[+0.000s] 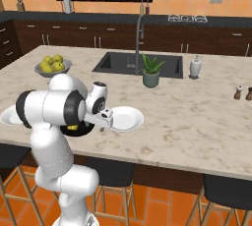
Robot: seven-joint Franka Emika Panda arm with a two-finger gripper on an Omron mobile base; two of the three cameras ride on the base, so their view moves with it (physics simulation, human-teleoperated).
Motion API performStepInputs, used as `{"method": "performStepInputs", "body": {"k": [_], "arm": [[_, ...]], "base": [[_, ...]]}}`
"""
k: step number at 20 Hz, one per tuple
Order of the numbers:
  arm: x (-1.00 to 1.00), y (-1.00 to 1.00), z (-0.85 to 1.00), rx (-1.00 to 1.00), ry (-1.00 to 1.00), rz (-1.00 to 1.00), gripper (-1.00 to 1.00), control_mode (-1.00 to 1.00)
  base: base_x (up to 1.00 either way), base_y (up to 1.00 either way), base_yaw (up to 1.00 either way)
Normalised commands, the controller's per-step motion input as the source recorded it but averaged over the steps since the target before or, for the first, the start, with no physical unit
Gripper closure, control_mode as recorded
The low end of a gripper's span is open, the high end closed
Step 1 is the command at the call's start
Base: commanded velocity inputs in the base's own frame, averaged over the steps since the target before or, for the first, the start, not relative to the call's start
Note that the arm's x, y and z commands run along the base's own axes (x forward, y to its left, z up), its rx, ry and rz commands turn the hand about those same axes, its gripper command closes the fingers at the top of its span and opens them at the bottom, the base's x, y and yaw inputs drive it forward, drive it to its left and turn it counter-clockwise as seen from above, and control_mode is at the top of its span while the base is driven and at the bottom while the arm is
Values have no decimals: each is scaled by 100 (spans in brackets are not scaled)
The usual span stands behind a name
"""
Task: Pick the chicken drumstick and lemon from their plates and place them in the bowl. Then put the bowl in the fridge.
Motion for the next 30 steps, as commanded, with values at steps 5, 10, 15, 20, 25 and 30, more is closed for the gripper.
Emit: {"method": "performStepInputs", "body": {"k": [5,10,15,20,25,30], "arm": [[-4,9,0,0,-17,1,100,-100],[-33,2,-1,1,-10,0,100,-100],[-71,-35,73,9,-13,0,100,-100],[-96,-33,100,10,-9,0,100,-100],[-77,-30,96,15,17,-10,100,-100],[-31,-21,35,4,14,-6,100,-100]], "base": [[0,0,0],[0,0,0],[0,0,0],[0,0,0],[0,0,0],[0,0,0]]}}
